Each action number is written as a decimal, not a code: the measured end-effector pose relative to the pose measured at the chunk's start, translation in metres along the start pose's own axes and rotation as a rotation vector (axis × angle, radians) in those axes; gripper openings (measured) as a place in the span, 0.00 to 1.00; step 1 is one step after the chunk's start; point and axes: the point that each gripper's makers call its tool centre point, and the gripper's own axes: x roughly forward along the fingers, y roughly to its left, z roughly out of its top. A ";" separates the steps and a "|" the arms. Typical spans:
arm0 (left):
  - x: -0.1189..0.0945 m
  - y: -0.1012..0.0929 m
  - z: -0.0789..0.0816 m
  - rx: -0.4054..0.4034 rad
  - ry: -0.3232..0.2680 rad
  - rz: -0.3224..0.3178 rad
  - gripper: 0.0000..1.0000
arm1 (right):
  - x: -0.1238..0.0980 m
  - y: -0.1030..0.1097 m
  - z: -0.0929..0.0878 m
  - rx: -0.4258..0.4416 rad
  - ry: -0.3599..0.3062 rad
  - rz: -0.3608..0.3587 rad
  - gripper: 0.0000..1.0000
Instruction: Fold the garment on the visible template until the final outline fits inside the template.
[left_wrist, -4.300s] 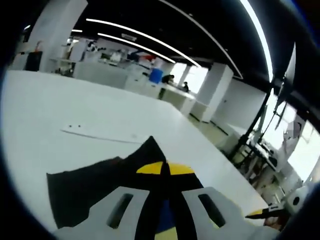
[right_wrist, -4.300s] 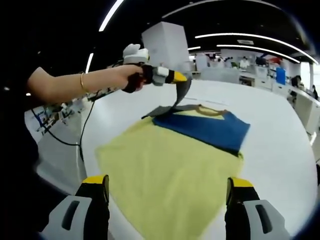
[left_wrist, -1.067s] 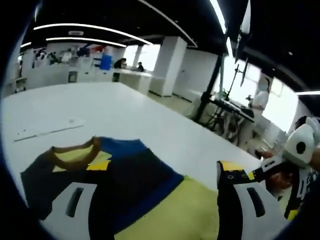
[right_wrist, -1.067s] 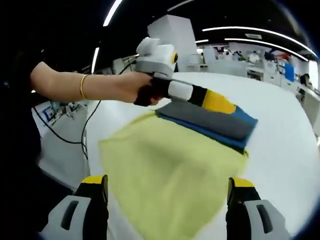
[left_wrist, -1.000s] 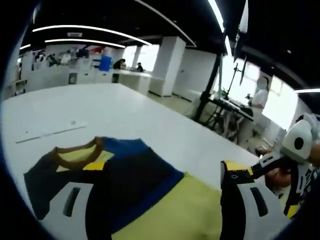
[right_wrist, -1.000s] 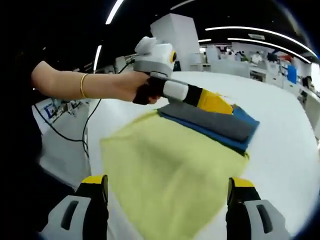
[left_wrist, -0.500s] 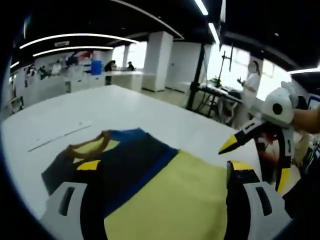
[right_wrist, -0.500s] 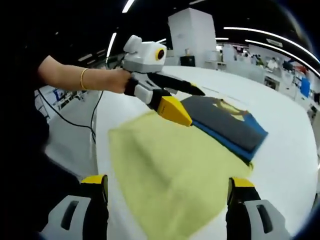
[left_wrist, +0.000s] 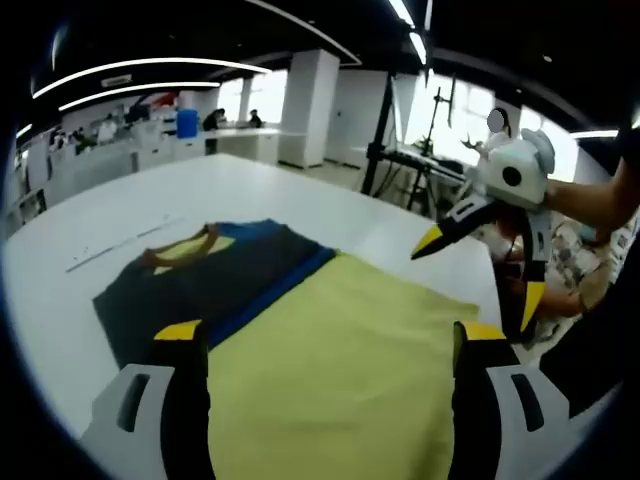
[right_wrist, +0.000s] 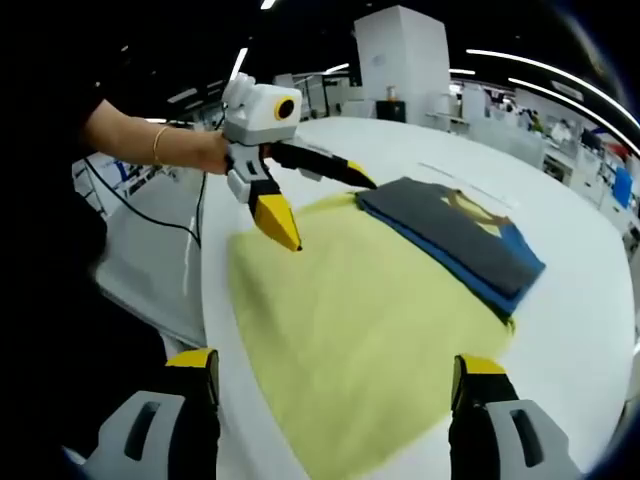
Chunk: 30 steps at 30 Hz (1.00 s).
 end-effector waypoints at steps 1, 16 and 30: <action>-0.003 -0.002 -0.004 0.000 0.007 0.000 0.98 | 0.000 0.001 -0.001 -0.002 0.005 0.001 0.94; -0.049 -0.021 -0.070 0.007 0.119 0.017 0.91 | 0.004 0.012 -0.021 -0.033 0.073 0.027 0.85; -0.085 -0.022 -0.114 0.053 0.226 0.048 0.70 | 0.007 0.015 -0.048 -0.103 0.150 0.018 0.64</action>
